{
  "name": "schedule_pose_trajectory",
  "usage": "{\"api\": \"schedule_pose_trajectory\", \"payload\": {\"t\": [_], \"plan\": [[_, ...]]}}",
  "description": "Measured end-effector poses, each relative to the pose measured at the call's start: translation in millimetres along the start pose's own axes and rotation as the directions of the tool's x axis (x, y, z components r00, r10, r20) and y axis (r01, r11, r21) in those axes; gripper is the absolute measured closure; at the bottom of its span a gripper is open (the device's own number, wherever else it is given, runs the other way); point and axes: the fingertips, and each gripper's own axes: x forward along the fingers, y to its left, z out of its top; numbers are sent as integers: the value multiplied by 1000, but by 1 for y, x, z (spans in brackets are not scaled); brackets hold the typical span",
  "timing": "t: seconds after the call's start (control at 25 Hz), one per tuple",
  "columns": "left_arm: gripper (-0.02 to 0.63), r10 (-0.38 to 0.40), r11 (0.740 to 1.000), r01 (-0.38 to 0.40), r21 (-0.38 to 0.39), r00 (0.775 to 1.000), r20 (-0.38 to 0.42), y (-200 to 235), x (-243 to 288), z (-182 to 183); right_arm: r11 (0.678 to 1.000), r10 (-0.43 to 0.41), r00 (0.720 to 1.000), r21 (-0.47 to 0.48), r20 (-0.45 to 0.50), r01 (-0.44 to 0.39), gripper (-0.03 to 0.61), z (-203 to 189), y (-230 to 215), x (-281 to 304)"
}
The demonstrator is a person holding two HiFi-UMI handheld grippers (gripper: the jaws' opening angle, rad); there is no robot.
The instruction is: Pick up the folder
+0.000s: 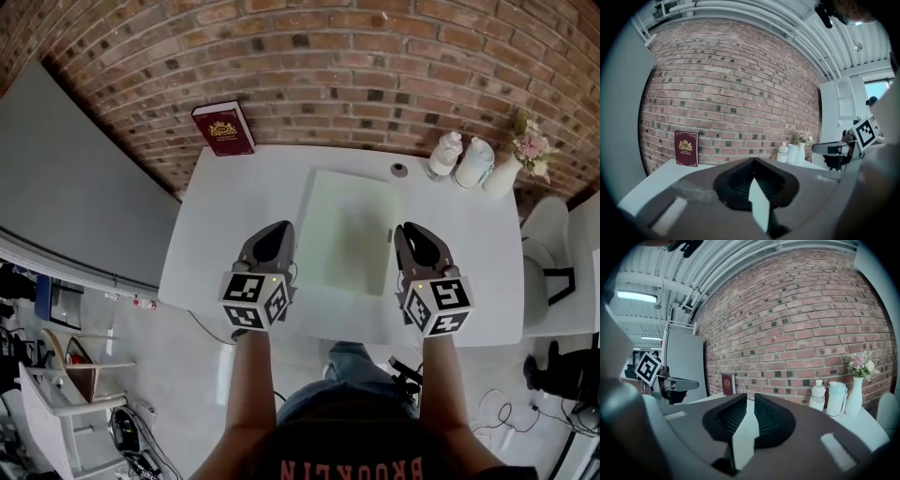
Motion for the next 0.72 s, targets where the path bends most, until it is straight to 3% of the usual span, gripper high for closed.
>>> {"api": "schedule_pose_trajectory", "payload": {"t": [0.16,0.2,0.4,0.72], "plan": [[607,-21,1000,21,8,999,-36,4,28,-1,1000,-4,1000,23,-22,5,490,-1,-21,20],[522,-31,999,31,6,999,-45,4,33,-2,1000,2,999,28,-33,-1,469,-4,-25,25],[455,-38,999,37,-17,996,-81,11,54,-12,999,32,992,41,-121,-27,348,-24,-33,45],[436,-50,998,45,-39,988,-144,27,71,-27,996,21,984,86,-178,-6,316,-40,-41,58]]}}
